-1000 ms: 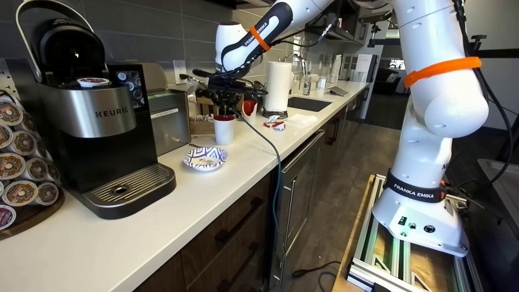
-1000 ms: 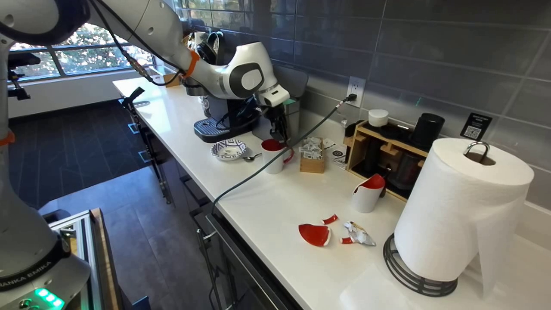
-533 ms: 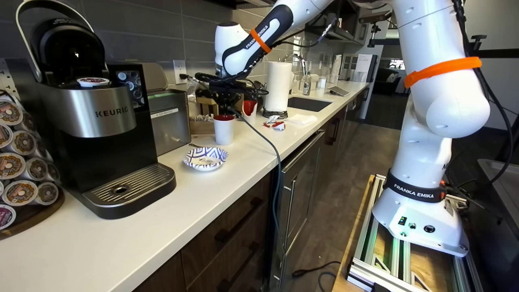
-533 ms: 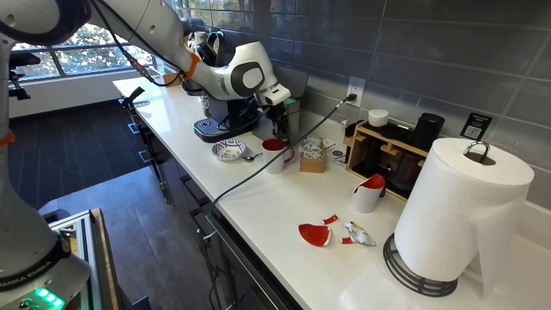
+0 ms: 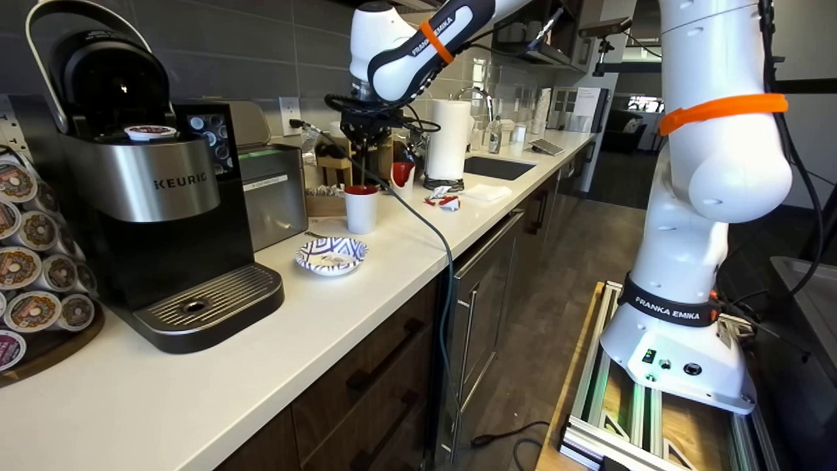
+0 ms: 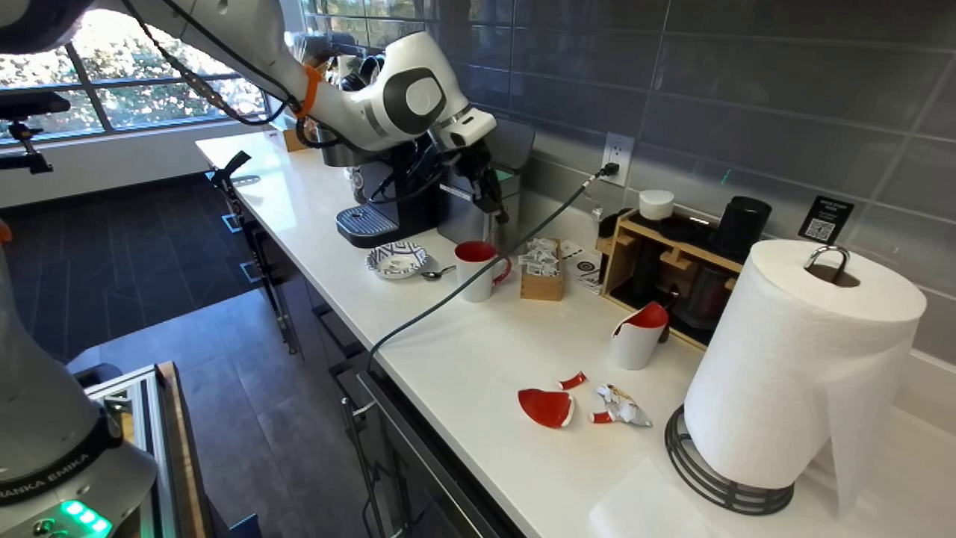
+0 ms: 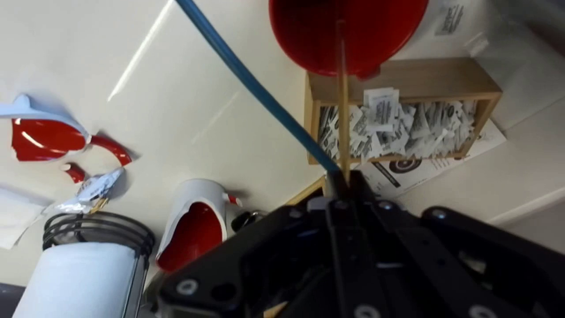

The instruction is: Remove the spoon from the mug and put it inside the bowl

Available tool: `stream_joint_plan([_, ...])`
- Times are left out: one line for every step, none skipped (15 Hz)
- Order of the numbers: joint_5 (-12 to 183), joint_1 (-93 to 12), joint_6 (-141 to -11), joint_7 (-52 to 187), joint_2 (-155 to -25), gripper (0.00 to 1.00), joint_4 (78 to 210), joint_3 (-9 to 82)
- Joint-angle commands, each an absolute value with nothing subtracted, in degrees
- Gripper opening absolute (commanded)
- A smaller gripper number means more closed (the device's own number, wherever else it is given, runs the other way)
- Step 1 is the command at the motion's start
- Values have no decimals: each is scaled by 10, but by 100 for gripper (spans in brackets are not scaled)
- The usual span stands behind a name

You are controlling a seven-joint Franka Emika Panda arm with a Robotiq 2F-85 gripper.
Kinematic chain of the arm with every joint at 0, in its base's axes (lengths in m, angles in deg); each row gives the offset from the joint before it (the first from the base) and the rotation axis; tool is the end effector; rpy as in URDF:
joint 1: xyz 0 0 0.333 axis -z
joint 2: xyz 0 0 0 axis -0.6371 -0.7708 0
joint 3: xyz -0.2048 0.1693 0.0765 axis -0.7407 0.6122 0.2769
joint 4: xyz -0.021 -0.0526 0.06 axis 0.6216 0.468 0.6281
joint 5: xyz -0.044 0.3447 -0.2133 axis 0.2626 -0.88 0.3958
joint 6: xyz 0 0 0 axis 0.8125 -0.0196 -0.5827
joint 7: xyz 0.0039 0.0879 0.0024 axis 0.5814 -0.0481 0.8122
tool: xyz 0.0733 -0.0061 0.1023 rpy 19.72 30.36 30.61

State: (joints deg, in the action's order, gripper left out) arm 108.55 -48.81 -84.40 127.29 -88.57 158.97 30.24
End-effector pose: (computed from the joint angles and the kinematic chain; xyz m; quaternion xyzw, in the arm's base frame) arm 0.6591 -0.0126 0.3541 0.8865 -0.3842 0.2491 0.0665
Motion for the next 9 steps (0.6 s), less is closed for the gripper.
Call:
stream_joint_plan([1151,-485,-850,1324,-809,1,1652,300])
stream_joint_plan([1160,-479,-853,1331,-793,1,1663,305])
stream_joint_plan([1162,-472,-857,1335,-778,1,1673,312])
stream_joint_plan([1151,-464,-864,1329,-762,1,1686,321])
stream_joint_plan([1139,-457,-871,1321,-751,1,1696,330])
stream_joint_plan([1121,-450,-881,1306,-738,1,1708,340])
stream_joint_plan([1106,-445,-891,1299,-727,1,1719,348])
stream_joint_plan([1082,-440,-909,1281,-718,1,1731,358])
stream_joint_plan([1049,-439,-926,1259,-714,1,1741,369])
